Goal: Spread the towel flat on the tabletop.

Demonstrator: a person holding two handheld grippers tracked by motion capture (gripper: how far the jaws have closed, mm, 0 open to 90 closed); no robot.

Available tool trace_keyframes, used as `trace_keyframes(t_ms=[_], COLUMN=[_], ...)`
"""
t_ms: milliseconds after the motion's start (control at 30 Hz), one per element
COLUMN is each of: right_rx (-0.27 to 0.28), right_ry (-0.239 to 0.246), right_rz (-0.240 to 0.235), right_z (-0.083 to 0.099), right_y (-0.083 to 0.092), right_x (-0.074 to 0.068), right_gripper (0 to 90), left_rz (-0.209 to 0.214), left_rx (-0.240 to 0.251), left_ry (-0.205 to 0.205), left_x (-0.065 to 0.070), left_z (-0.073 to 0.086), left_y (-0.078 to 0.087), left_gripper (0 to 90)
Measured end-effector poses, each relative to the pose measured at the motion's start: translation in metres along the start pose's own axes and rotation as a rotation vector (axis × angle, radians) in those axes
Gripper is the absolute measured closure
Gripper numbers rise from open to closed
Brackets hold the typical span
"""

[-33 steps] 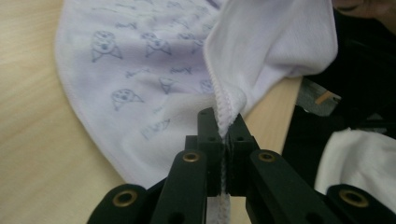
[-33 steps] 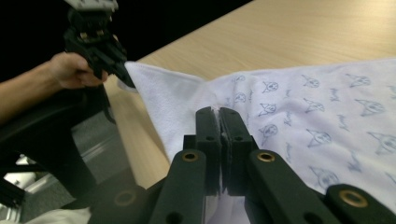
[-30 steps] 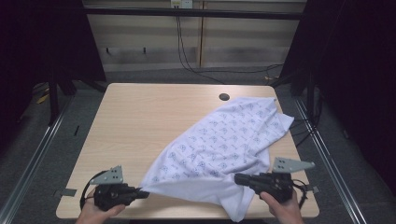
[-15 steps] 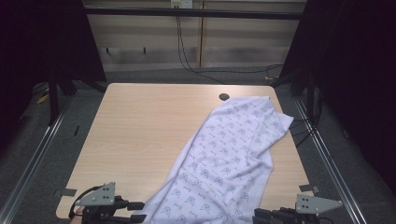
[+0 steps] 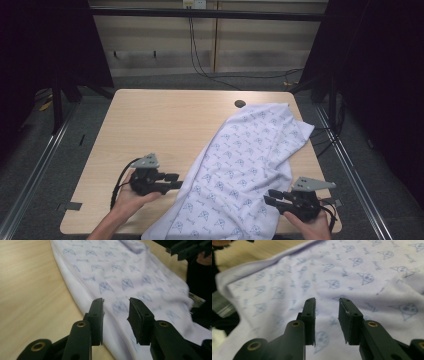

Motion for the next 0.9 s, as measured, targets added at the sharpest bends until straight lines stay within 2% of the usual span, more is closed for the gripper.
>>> trace_keyframes(t_ms=[33, 67, 100, 167, 200, 300, 367, 433, 467, 600, 633, 667, 733, 767, 800, 833, 900], right_rx=[0.000, -0.028, -0.028, -0.065, -0.080, -0.068, -0.065, -0.063, -0.071, -0.105, -0.105, -0.134, -0.154, -0.170, -0.187, -0.187, -0.206], right_ry=[0.000, 0.013, 0.013, 0.023, 0.033, 0.019, 0.025, 0.011, 0.014, 0.012, 0.012, 0.008, 0.011, 0.005, 0.008, 0.008, 0.014], right_rz=[0.000, 0.046, 0.046, 0.092, 0.118, 0.113, 0.144, 0.141, 0.147, 0.172, 0.172, 0.194, 0.189, 0.198, 0.199, 0.199, 0.208], right_z=[0.000, -0.003, -0.003, -0.002, -0.001, 0.000, 0.002, 0.003, 0.005, 0.009, 0.009, 0.011, 0.013, 0.015, 0.016, 0.016, 0.019], right_y=[0.000, -0.009, -0.009, -0.017, -0.018, -0.017, -0.012, -0.011, -0.011, -0.011, -0.011, -0.013, -0.016, -0.018, -0.019, -0.019, -0.022], right_x=[0.000, 0.010, 0.010, 0.022, 0.025, 0.027, 0.028, 0.029, 0.031, 0.038, 0.038, 0.040, 0.041, 0.041, 0.041, 0.041, 0.041], right_gripper=[67.8, 67.9, 67.9, 65.3, 63.6, 62.7, 62.0, 61.9, 61.8, 61.4, 61.4, 61.0, 60.3, 60.2, 59.6, 59.6, 58.7], left_rz=[0.000, -0.012, -0.027, -0.030, -0.074, -0.078, -0.095, -0.127, -0.132, -0.124, -0.122, -0.126, -0.154, -0.154, -0.151, -0.168, -0.172], left_rx=[0.000, -0.013, -0.024, -0.032, -0.064, -0.059, -0.056, -0.069, -0.067, -0.054, -0.063, -0.066, -0.088, -0.088, -0.079, -0.077, -0.077], left_ry=[0.000, 0.000, -0.008, 0.015, -0.007, 0.009, 0.012, -0.001, 0.008, 0.011, 0.000, -0.006, -0.021, -0.021, -0.019, -0.024, -0.026], left_x=[0.000, -0.002, -0.004, -0.008, -0.013, -0.017, -0.019, -0.022, -0.023, -0.021, -0.018, -0.016, -0.014, -0.014, -0.013, -0.015, -0.018], left_z=[0.000, -0.004, -0.007, -0.012, -0.013, -0.013, -0.014, -0.014, -0.015, -0.020, -0.020, -0.020, -0.017, -0.017, -0.017, -0.017, -0.017], left_y=[0.000, -0.010, -0.020, -0.037, -0.051, -0.060, -0.065, -0.070, -0.072, -0.079, -0.081, -0.084, -0.092, -0.092, -0.094, -0.094, -0.093], left_gripper=[64.5, 64.1, 64.1, 52.6, 48.5, 49.5, 49.9, 49.4, 49.9, 52.5, 52.5, 53.4, 55.6, 57.2, 62.5, 62.5, 78.0])
Point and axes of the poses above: each handheld gripper's, and its own axes: y roughly backward along the jaws, z roughly out of its underside, x roughly to its right, the point moved 6 cm from there along -y, roughly forward along the jaws, and after that the axes turned 15 degrees about -z, right-handed, at the moved point
